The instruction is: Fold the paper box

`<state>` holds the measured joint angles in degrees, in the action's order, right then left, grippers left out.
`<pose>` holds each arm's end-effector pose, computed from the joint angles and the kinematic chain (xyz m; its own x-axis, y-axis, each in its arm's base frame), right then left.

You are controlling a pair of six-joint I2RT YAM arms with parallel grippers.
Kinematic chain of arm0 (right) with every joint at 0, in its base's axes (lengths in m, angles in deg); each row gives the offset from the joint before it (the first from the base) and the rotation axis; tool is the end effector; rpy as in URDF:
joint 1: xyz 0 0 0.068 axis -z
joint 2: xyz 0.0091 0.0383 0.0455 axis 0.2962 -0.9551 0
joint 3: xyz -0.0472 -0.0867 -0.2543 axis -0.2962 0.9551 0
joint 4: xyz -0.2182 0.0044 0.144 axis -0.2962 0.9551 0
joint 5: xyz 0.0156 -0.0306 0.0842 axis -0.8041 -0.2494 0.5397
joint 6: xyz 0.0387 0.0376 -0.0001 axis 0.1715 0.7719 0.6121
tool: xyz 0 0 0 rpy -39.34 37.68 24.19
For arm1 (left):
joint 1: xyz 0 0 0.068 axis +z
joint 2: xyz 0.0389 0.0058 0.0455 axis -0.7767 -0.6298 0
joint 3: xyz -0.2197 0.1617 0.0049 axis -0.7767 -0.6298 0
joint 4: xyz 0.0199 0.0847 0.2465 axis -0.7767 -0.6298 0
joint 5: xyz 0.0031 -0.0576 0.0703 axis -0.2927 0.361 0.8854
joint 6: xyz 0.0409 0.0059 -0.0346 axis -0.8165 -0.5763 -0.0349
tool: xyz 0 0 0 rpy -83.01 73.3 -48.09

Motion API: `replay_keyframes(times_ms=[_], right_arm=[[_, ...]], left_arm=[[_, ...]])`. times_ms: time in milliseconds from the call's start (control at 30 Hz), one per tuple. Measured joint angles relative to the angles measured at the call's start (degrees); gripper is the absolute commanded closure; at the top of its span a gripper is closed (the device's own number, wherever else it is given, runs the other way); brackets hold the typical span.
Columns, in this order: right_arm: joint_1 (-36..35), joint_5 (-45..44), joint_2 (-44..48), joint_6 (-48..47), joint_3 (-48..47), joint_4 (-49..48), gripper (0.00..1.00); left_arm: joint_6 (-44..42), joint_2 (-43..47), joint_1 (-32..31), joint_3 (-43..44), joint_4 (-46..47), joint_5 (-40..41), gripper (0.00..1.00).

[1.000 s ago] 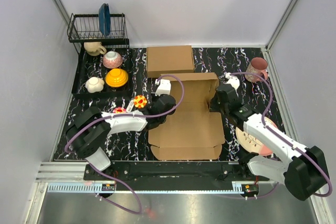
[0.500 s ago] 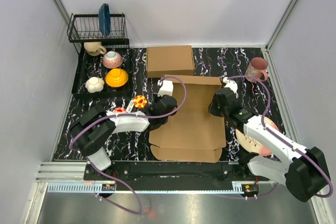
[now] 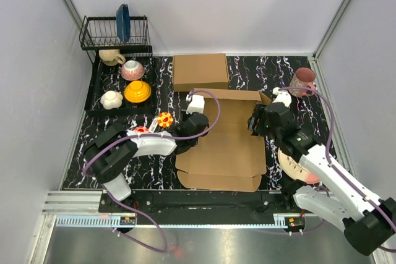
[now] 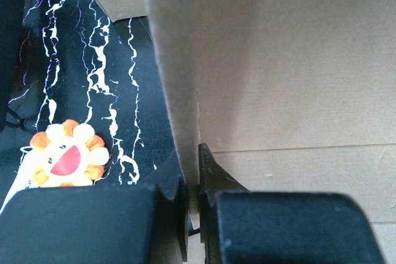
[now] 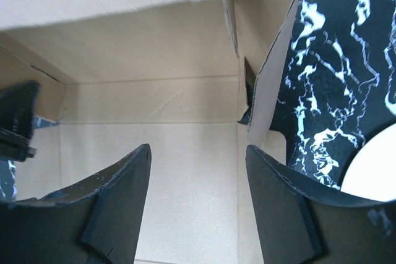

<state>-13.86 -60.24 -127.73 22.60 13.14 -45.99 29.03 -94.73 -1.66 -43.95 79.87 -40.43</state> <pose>0.1761 0.0942 0.2782 -0.6004 0.1998 -0.7744 0.0057 0.9693 0.2456 0.2230 -0.2503 0.1751 -0.3571 0.1094 -0.9276 0.0841 0.9928 0.0847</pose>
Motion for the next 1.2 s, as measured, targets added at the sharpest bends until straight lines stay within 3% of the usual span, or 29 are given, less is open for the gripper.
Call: replay_keyframes(times_ms=[133, 300, 367, 633, 833, 1000, 1200], right_arm=[[0.0, -2.4, 3.3, -1.3, -3.5, 2.1, 0.36], [0.0, -11.5, 6.7, -1.5, -6.8, 4.9, 0.69], [0.2, -14.7, 6.7, -0.6, -7.0, 5.7, 0.7], [3.4, -18.8, -0.6, 4.5, -2.5, 6.4, 0.66], [8.0, -14.8, -2.4, 5.2, 4.7, 0.6, 0.6], [8.3, -10.1, -3.0, 4.1, 7.4, -7.3, 0.48], [8.3, -5.6, -4.2, 2.2, 8.0, -14.6, 0.42]], left_arm=[[0.0, 0.0, 0.0, -0.2, 0.2, 0.0, 1.0], [0.0, 0.0, 0.0, -0.3, 0.3, 0.0, 1.0], [0.0, 0.0, 0.0, -0.3, 0.4, 0.0, 1.0], [0.0, 0.0, 0.0, -0.8, 1.1, -0.1, 1.0], [0.0, 0.0, 0.0, -1.1, 1.6, -0.3, 1.0], [-0.2, 0.0, 0.0, -1.2, 1.8, -0.4, 1.0], [-1.1, 0.0, 0.0, -1.2, 2.4, -1.3, 1.0]])
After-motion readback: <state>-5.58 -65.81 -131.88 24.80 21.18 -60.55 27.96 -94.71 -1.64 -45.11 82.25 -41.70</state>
